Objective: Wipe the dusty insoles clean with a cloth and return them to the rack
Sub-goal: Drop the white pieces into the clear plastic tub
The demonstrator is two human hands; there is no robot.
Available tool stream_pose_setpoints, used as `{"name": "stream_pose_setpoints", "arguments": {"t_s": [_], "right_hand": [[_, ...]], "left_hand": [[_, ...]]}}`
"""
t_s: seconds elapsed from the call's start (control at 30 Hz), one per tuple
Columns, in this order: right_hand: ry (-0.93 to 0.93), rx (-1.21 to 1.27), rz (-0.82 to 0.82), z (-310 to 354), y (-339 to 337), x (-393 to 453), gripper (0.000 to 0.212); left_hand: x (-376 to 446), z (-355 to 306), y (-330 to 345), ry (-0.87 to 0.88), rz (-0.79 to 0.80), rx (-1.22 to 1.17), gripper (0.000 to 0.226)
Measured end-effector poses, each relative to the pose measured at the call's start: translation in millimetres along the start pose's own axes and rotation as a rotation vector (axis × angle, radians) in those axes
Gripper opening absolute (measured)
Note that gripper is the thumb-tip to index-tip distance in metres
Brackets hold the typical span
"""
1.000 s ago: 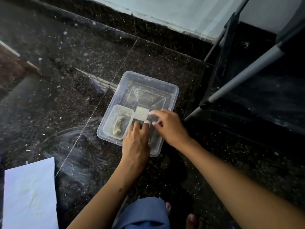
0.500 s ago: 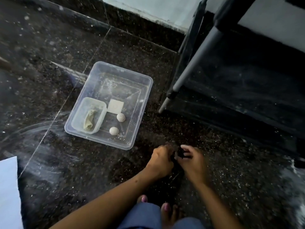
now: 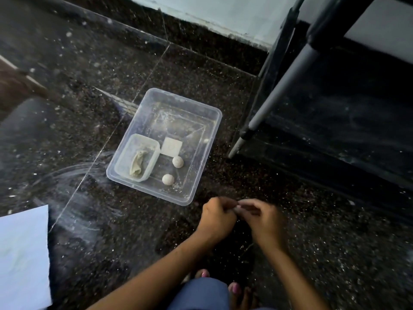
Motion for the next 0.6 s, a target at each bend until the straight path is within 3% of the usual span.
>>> {"name": "stream_pose_setpoints", "arguments": {"t_s": [0.07, 0.23, 0.4, 0.6], "right_hand": [[-0.071, -0.010, 0.048, 33, 11, 7, 0.013], [-0.315, -0.303, 0.128, 112, 51, 38, 0.015], [-0.363, -0.732, 0.214, 142, 83, 72, 0.020], [-0.313, -0.983, 0.277, 137, 102, 83, 0.015]], "left_hand": [[-9, 3, -25, 0.023, -0.082, -0.091, 0.029], [-18, 22, -79, -0.044, -0.218, -0.477, 0.026], [4, 43, -88, -0.195, -0.304, -0.935, 0.021], [13, 45, -84, -0.321, -0.332, -1.049, 0.021]]}}
Point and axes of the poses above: each hand's wrist, its own x-axis towards the middle knuckle, its own y-axis out of the palm, z = x × y, the point moved 6 cm from there along x, towards the middle knuckle, and after that the axes turned 9 degrees about z, right-handed, at the moved point
